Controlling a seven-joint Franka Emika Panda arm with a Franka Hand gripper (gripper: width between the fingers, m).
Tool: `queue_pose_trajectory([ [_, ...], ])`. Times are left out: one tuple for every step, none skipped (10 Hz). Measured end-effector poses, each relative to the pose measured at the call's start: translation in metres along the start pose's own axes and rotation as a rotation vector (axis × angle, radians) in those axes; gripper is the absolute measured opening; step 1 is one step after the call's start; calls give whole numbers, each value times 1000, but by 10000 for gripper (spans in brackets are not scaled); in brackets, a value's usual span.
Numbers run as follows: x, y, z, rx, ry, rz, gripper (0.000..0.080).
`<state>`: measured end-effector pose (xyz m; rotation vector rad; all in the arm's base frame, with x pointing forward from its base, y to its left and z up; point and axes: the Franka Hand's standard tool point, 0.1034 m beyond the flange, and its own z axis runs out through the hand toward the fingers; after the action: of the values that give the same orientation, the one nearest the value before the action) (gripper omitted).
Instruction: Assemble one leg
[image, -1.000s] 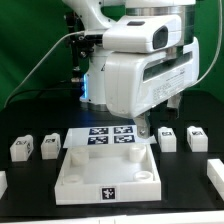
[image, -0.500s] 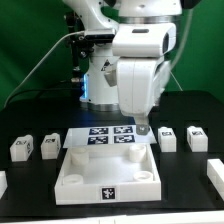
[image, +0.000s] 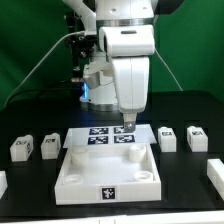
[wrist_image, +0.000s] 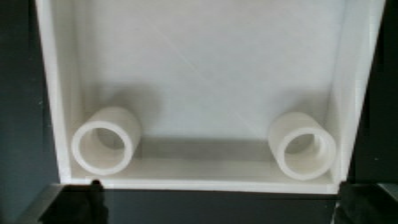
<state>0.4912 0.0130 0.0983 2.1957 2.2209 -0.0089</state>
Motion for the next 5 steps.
queue_pose_trajectory([
  [-1, -2, 2, 5, 0, 2, 650],
  [-7, -17, 14, 24, 1, 15, 650],
  [-16, -37, 27, 29, 4, 12, 650],
  [-24, -56, 41, 23, 10, 20, 650],
  [-29, -64, 53, 31, 15, 33, 650],
])
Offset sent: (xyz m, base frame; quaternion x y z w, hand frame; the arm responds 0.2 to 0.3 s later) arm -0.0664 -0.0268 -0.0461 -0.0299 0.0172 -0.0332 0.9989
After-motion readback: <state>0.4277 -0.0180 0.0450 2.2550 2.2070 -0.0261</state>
